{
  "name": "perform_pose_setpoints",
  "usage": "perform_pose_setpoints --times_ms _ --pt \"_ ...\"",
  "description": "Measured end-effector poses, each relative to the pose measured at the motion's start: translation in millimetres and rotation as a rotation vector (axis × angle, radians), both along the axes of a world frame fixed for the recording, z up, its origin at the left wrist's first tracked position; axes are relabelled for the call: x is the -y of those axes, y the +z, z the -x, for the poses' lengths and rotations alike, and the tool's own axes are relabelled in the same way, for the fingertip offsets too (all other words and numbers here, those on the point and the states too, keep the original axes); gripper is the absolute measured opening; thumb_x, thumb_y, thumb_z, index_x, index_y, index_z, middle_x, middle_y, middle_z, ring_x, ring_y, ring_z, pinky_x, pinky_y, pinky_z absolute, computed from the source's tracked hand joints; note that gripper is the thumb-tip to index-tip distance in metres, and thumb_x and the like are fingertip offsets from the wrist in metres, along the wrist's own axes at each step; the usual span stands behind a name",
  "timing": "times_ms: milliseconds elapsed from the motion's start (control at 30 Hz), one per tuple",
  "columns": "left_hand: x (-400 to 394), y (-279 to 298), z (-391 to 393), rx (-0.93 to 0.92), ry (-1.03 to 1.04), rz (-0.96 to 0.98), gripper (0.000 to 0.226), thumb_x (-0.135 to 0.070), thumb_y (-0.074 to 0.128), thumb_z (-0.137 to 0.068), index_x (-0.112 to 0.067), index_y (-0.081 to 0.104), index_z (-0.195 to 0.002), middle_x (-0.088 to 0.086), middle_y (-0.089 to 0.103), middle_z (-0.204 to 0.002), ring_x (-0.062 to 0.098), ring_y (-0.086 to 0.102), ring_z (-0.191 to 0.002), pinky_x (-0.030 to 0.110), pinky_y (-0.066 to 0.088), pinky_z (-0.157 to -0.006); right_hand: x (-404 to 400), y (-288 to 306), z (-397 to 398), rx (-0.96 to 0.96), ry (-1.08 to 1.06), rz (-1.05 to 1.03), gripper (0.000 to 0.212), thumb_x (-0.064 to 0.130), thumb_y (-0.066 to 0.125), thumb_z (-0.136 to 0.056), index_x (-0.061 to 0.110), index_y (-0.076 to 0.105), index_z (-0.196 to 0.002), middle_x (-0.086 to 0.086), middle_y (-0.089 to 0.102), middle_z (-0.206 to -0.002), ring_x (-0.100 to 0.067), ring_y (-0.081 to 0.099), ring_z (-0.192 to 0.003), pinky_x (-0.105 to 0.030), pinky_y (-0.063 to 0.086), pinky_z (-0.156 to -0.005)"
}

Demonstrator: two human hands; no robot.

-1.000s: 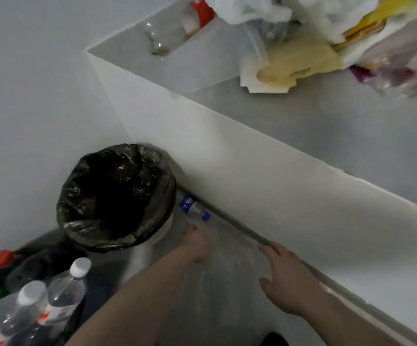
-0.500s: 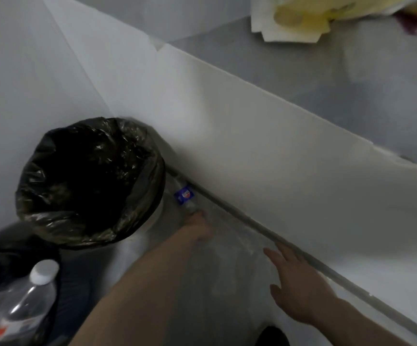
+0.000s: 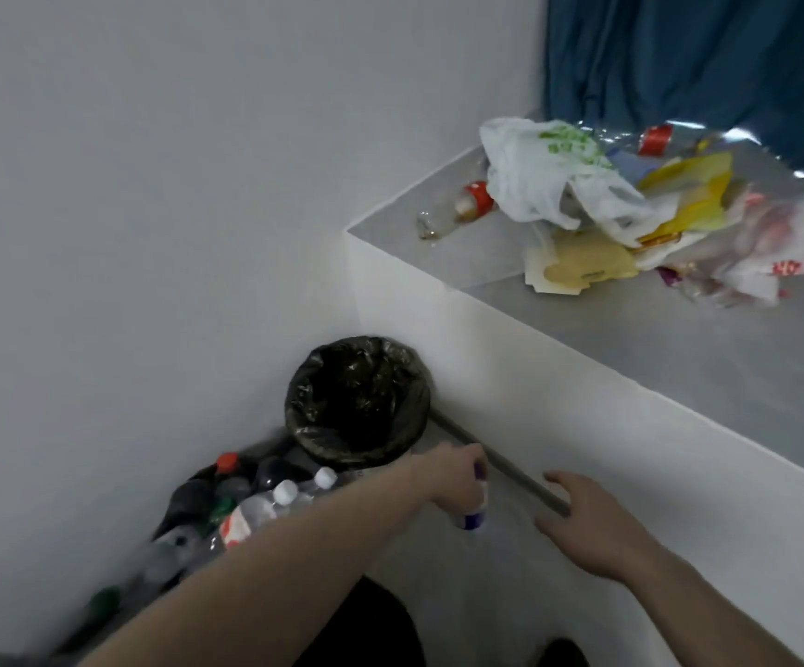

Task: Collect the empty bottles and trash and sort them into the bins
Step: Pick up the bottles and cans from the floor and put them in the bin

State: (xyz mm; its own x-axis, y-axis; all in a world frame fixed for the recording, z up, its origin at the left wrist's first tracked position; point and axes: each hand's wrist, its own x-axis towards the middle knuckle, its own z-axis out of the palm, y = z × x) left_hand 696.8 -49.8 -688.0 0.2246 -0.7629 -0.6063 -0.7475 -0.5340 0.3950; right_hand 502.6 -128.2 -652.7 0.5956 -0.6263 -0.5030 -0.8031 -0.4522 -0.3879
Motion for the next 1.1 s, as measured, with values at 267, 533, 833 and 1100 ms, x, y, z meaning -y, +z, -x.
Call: perform_pose_setpoints --times_ms 267,533,833,1100 --pt "-202.5 118.3 -49.2 -0.074 0.314 0.469 0.015 -0.025 0.056 -0.091 -0.034 0.052 -0.102 -0.005 0.058 -0.095 0.012 0.055 -0.085 0.027 0.046 -0.075 -111.4 39.4 -9.5 0.139 0.066 -0.045 0.069 0.034 0.069 -0.086 0.022 0.044 -0.148 -0.004 0.041 -0.153 -0.019 0.042 -0.139 -0.028 0.033 -0.114" --pt "-323.9 122.8 -108.3 0.260 0.697 0.555 0.012 -0.030 0.054 -0.101 -0.024 0.050 -0.111 0.008 0.067 -0.089 0.027 0.061 -0.079 0.031 0.041 -0.071 -148.4 46.7 -31.1 0.153 0.089 -0.042 0.066 0.033 0.069 -0.086 0.021 0.046 -0.148 -0.006 0.041 -0.155 -0.021 0.040 -0.142 -0.029 0.034 -0.114" --pt "-309.8 94.3 -154.6 0.433 0.768 0.428 0.031 -0.040 0.051 -0.101 -0.019 0.046 -0.122 0.010 0.066 -0.106 0.031 0.061 -0.091 0.041 0.052 -0.082 -155.0 35.1 -49.6 0.146 0.123 -0.047 0.059 0.031 0.066 -0.090 0.025 0.046 -0.145 -0.002 0.038 -0.154 -0.019 0.036 -0.143 -0.031 0.034 -0.114" --pt "-262.8 55.7 -185.5 0.450 0.713 0.233 0.031 -0.043 0.046 -0.100 -0.019 0.044 -0.120 0.005 0.063 -0.102 0.027 0.061 -0.087 0.042 0.054 -0.077 -129.7 11.7 -73.2 0.107 0.132 -0.057 0.055 0.029 0.067 -0.089 0.026 0.048 -0.140 -0.003 0.041 -0.150 -0.019 0.043 -0.138 -0.025 0.036 -0.106"
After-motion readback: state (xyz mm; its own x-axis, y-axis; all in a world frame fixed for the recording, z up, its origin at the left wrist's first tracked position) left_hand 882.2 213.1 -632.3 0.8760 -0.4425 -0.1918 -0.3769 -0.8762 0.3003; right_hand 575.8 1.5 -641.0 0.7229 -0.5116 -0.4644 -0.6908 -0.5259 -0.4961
